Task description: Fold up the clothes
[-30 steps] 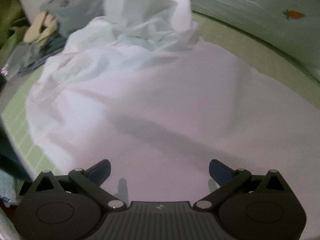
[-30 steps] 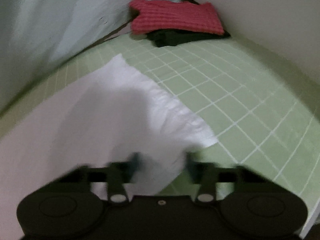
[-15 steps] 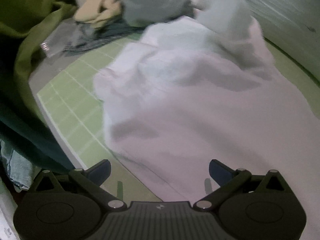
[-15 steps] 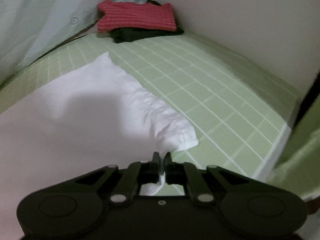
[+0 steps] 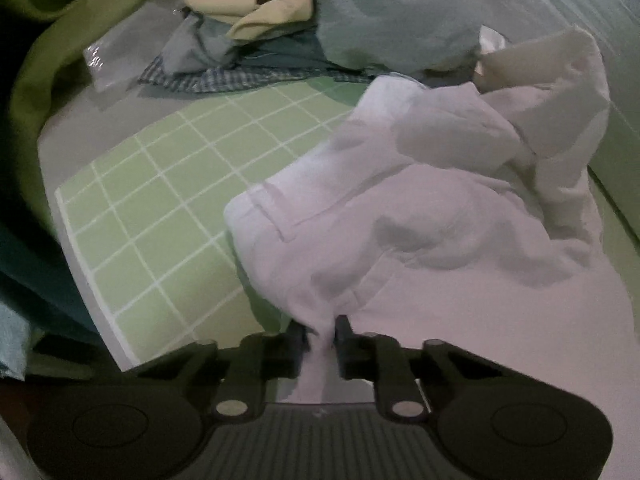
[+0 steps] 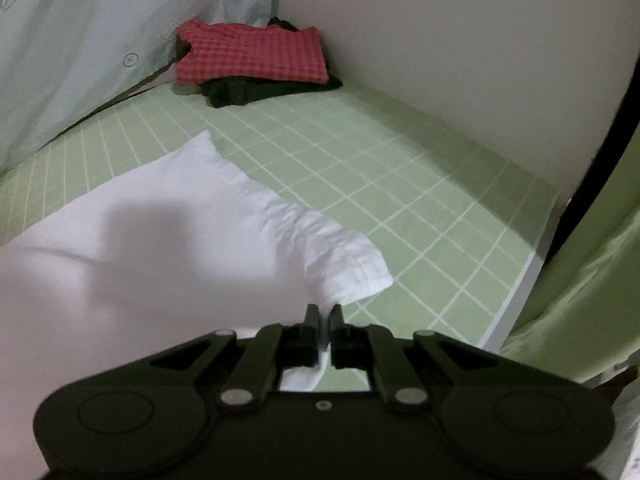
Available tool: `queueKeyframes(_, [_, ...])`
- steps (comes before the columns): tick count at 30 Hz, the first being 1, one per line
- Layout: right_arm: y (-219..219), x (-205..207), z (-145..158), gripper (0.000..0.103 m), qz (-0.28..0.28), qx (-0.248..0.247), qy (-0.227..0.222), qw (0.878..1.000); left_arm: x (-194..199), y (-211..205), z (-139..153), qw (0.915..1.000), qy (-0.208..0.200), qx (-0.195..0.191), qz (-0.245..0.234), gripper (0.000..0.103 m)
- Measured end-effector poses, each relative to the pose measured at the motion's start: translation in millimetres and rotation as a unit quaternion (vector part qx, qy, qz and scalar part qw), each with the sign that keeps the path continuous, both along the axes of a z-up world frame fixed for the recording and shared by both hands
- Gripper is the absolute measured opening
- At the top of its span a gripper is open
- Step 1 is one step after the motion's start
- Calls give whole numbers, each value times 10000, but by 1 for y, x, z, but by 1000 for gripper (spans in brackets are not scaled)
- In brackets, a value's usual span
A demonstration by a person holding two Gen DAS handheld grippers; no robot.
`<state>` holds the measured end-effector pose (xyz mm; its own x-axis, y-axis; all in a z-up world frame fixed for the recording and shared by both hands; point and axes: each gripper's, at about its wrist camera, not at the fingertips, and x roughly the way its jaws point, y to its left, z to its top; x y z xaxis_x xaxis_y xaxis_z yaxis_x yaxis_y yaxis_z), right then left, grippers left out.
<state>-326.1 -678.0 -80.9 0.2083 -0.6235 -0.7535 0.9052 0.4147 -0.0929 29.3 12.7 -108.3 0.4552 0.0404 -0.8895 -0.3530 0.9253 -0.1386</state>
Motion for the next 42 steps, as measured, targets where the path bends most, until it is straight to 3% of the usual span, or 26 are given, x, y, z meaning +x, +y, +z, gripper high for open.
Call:
queueKeyframes(2, [5,-1,2,4,16,-107,57,9999,-3,-2,0,9999,-73,95,-124,11])
queueKeyframes(7, [14,-7,3,4,136,-237,312,9991,-18,6,4,9981,-207,469,-328,10])
queueKeyframes(13, [21,-30,-15,4,67,42,432,9990,-41,22,1,9984,-134,509,-206,11])
queueKeyframes(18, [23,-29,-24,8,-9,206,573,9981,-46,20,10,9967,-15,730,-347,23])
queueKeyframes(19, [22,-26,-22,11,-36,197,646,9977,-44,21,15,9966,6,769,-301,32])
queueKeyframes(20, [22,-22,-18,25,-96,138,701,9974,-43,22,19,9963,-25,823,-246,45])
queueKeyframes(21, [23,-19,-14,41,-173,42,734,9971,-42,23,24,9959,-57,878,-190,52])
queueKeyframes(23, [27,-11,-4,65,-380,-315,815,9954,-37,25,34,9953,-199,942,-115,73])
queueKeyframes(24, [31,-4,2,75,-455,-505,842,9941,-35,26,39,9949,-271,973,-77,76])
queueKeyframes(29, [48,48,21,103,-120,-868,451,9951,-2,20,42,9935,-239,1073,-307,94])
queueKeyframes(35, [94,149,22,103,991,-573,-229,9932,44,18,28,9924,25,1067,-607,94])
queueKeyframes(42, [157,278,18,103,1913,47,-918,9772,105,23,13,9914,107,1004,-827,94])
